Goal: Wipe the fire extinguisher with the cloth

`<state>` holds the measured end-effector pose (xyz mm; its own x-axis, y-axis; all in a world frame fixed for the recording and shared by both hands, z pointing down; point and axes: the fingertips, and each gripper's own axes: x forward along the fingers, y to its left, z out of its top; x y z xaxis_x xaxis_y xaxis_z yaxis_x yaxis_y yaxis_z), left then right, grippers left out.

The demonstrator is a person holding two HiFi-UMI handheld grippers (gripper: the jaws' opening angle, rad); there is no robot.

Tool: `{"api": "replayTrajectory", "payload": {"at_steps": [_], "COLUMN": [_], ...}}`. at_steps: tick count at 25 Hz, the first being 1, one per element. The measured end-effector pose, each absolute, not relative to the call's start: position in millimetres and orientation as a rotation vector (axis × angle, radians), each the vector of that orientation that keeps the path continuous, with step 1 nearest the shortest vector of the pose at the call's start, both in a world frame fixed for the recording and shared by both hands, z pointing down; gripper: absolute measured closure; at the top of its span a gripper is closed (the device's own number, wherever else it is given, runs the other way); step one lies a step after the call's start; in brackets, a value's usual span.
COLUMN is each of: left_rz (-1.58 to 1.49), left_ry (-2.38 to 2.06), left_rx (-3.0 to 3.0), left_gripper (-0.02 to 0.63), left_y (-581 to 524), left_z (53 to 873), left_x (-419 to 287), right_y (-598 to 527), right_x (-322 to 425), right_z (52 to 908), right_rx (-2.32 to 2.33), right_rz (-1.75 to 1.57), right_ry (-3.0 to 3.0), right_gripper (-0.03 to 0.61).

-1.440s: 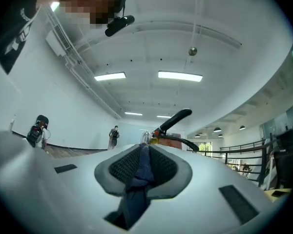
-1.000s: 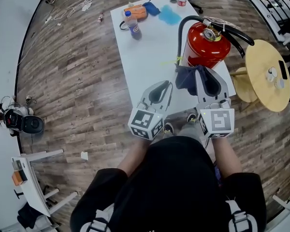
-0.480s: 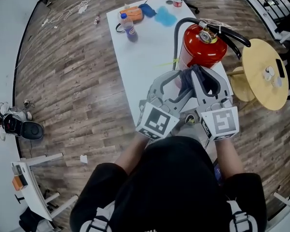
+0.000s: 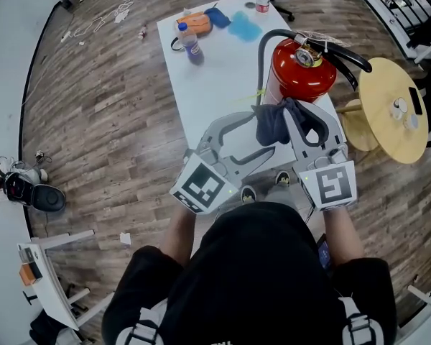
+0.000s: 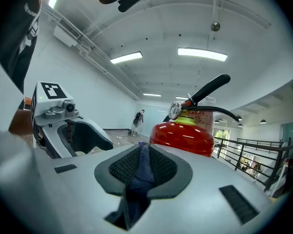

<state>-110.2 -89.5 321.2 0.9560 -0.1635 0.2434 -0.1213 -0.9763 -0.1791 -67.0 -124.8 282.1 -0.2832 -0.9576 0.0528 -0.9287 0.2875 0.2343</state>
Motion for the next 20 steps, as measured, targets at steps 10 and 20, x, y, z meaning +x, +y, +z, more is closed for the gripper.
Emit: {"api": "replayTrajectory", "payload": {"at_steps": [10,20], "left_rz": [-0.282,-0.257], "left_ry": [0.241,0.359], "left_rx": [-2.881,-2.939], "left_gripper": [0.33,0.509], "left_y": [-101,-120], "left_z": [309,306], "left_x": [-88,-85], "right_y": [-113,-109], "right_x": [-93,-90], "right_z": [271,258], "right_rx": [1.561,1.585], "right_rz": [-0.031,-0.177], "right_ry": [-2.653,-2.534], "right_gripper": [0.509,0.506]}}
